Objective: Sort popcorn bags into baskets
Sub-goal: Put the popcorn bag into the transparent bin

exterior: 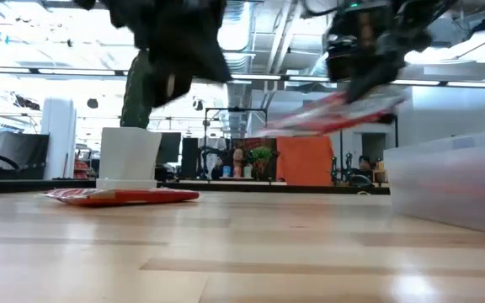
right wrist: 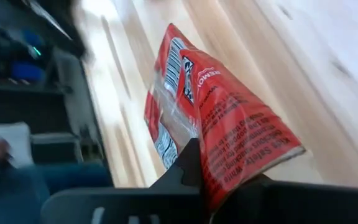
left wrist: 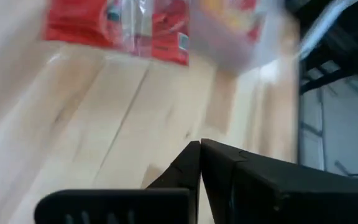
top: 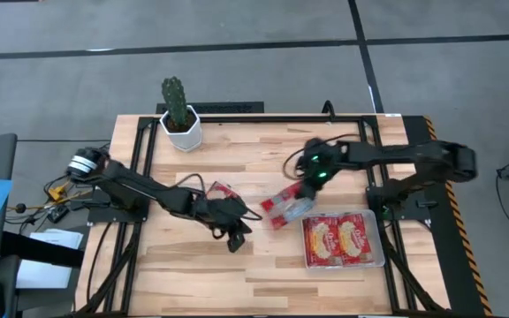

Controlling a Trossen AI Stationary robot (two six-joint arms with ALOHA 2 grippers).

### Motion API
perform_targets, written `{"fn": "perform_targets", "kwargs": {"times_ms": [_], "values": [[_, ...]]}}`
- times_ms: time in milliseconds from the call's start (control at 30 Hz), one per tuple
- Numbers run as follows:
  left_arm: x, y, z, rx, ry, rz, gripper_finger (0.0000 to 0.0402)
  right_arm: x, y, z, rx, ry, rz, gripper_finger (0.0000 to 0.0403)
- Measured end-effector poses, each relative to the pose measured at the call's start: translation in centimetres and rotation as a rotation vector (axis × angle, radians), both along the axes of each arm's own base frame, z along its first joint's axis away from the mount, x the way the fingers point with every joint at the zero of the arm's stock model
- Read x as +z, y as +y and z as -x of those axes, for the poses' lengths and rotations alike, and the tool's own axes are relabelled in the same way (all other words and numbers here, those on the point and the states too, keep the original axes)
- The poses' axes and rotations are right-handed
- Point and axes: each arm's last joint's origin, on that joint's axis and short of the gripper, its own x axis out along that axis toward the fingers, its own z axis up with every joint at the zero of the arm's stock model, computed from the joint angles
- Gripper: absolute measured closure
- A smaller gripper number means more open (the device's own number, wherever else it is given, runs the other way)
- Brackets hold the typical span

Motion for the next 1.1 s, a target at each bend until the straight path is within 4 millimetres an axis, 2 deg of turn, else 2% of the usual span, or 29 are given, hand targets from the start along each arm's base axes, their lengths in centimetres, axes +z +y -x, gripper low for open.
{"fn": "perform_targets", "kwargs": {"times_ms": [67,233,400,533,667,967,1100], "values": [[1.5,0.2,0.6,-0.004,-0.043,-0.015,0.0401,1.1,0.4,2.4,0.05,0.044,0.04,0.0383],[3.3,0.8,2.0,0.053,-0.051,-0.075,0.0401,2.6,2.9,7.8,0.2,0.201,0.058,0.0376],[3.3,1.1,2.4,0.088,-0.024,-0.105,0.0401,3.4,5.2,11.4,0.3,0.316,0.066,0.0379],[3.0,1.1,2.7,0.084,0.016,-0.121,0.0402,3.3,6.3,13.4,0.361,0.444,0.124,0.0365],[2.8,1.2,2.8,0.078,0.034,-0.143,0.0392,3.1,7.2,13.8,0.428,0.506,0.185,0.036],[2.6,1.3,2.9,0.099,0.054,-0.169,0.0336,1.8,9.3,11.9,0.64,0.512,0.228,0.0356],[2.5,1.4,3.0,0.109,0.07,-0.16,0.0313,0.9,10.2,10.8,0.704,0.522,0.243,0.0341]]}}
